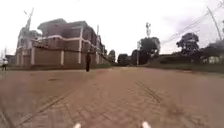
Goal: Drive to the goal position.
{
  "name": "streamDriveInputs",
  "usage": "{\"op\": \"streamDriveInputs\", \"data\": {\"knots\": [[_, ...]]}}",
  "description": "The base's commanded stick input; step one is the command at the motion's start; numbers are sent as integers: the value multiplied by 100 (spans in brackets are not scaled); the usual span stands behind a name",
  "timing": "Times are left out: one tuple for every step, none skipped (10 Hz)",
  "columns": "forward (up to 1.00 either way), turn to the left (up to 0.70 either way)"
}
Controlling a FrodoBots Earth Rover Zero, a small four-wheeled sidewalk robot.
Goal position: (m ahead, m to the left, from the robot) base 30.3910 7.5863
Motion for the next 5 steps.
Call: {"op": "streamDriveInputs", "data": {"knots": [[70,7],[70,-29],[70,-35],[70,-35],[70,-35]]}}
